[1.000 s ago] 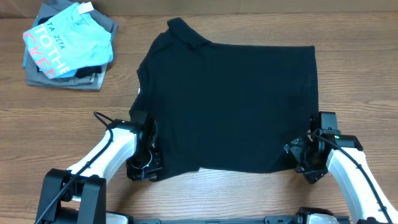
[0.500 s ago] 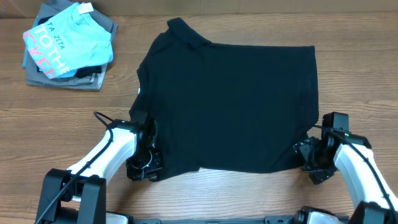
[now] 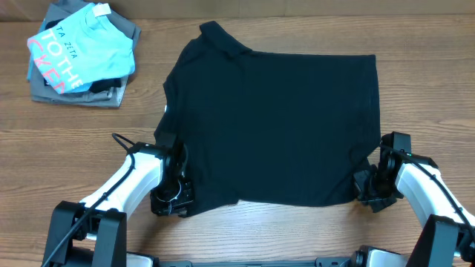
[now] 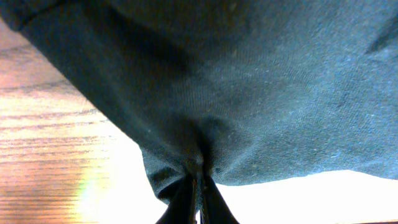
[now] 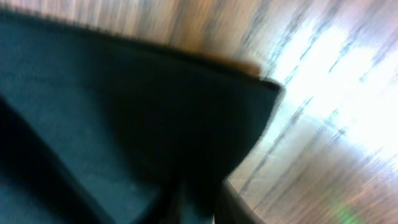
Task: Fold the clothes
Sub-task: 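Grasp the near hem corners with both grippers, then lift the near hem with both grippers and fold it toward the collar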
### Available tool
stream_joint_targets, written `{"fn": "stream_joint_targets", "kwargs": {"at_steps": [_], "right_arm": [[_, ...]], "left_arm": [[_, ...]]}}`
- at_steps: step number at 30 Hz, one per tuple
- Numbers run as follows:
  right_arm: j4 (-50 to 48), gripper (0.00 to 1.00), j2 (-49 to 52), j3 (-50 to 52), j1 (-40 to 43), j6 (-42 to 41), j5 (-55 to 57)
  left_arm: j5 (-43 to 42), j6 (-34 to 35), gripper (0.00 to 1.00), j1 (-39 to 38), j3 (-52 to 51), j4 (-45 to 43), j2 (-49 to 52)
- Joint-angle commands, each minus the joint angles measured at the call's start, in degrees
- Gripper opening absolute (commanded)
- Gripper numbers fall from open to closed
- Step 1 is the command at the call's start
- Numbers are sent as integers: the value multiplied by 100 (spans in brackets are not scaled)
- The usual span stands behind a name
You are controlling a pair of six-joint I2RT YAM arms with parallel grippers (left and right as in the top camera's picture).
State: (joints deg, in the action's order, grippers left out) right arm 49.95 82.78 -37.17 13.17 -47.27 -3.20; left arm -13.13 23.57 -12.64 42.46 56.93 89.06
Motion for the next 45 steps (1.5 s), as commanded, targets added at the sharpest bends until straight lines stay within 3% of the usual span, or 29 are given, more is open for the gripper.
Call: {"fn": "stream_joint_targets", "kwargs": {"at_steps": [1,9,19,25,35,45], "right_arm": [[68,4,61,0,42,-184,59],[605,4,-501,-146,42,-254,122],[1298,4,-1818,-175,42,-251,186],[1528,4,-2448,-601,42,-229,184],[826,4,-2341,-1058,42,-227,186],[-289,4,-1204,-1058,42,-223,168]], "left_arm": [[-199,-133,4,31,-15,85,17],[-304,-173,4,24,57,581,-376],[-345,-98,4,24,245,1325,-2079],[-313,-63,4,26,752,1482,-2557],[442,-31,4,26,1292,315,-2549],[1366,-22,4,28,1290,-1198,-1910]]}}
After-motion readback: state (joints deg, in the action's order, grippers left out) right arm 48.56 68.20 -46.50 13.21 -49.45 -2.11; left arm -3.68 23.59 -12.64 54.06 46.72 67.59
